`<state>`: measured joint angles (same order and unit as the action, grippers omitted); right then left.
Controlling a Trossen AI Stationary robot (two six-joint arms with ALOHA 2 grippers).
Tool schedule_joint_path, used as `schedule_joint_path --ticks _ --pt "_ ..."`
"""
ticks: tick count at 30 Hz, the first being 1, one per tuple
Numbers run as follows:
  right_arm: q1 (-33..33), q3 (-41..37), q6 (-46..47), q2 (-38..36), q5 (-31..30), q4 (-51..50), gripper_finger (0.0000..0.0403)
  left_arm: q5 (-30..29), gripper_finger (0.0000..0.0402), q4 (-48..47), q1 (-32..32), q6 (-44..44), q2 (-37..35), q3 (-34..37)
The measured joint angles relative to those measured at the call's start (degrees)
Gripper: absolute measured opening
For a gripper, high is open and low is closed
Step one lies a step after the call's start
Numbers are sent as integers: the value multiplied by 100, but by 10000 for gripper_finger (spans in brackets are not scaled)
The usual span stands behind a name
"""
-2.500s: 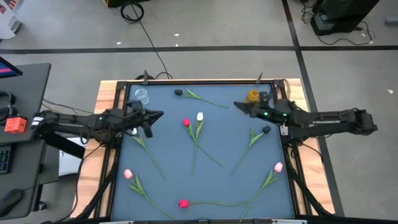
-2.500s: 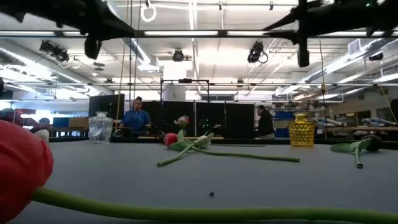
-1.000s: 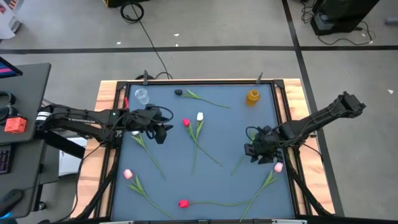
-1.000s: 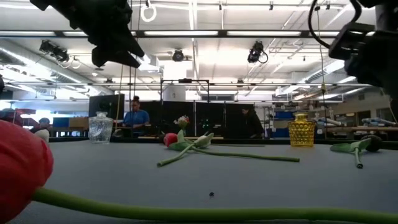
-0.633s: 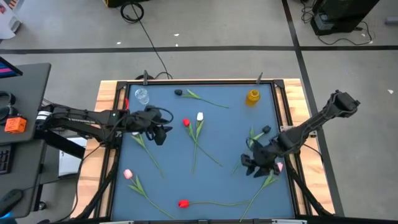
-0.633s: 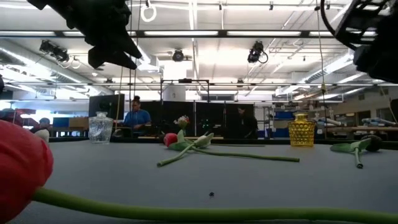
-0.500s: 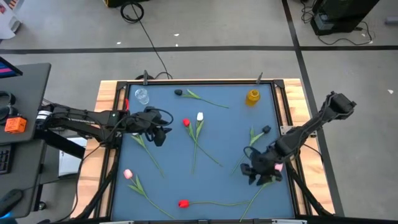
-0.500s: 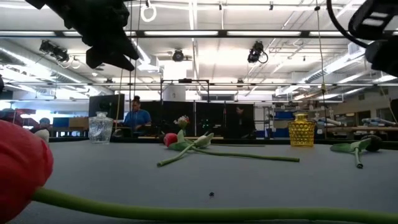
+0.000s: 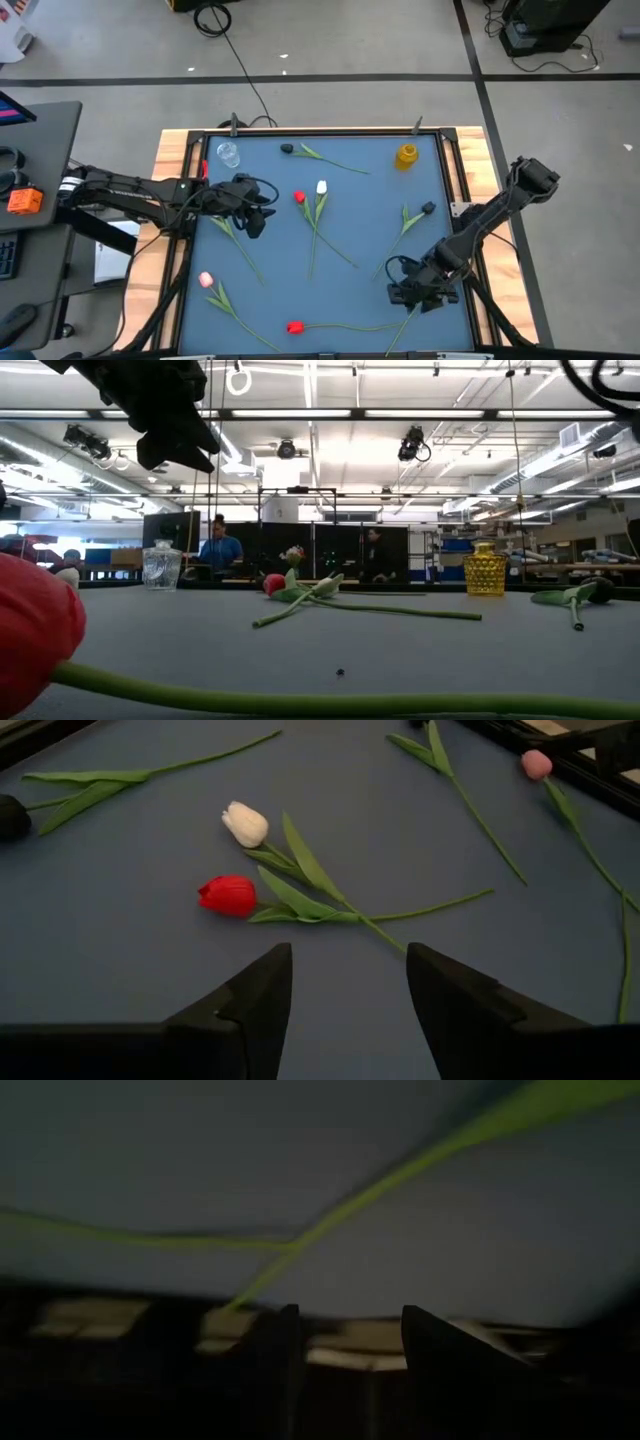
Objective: Sort flowers into vase by color
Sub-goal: Put the right pink flower into the yellow vase
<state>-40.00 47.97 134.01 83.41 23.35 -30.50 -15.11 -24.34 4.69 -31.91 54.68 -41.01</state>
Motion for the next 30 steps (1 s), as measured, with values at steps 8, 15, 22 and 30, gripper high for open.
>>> schedule_joint_path --ticks 8,15,22,30 --pt "36 -43 106 -4 -125 -1352 185 57 204 -89 0 -20 0 0" --pt "313 -508 298 -4 111 -1282 185 354 204 -258 2 -481 0 2" --pt "421 -579 292 222 192 -1315 185 349 204 -284 0 -496 0 2" --pt "323 -564 236 857 289 -1404 155 251 204 -279 0 -381 0 2"
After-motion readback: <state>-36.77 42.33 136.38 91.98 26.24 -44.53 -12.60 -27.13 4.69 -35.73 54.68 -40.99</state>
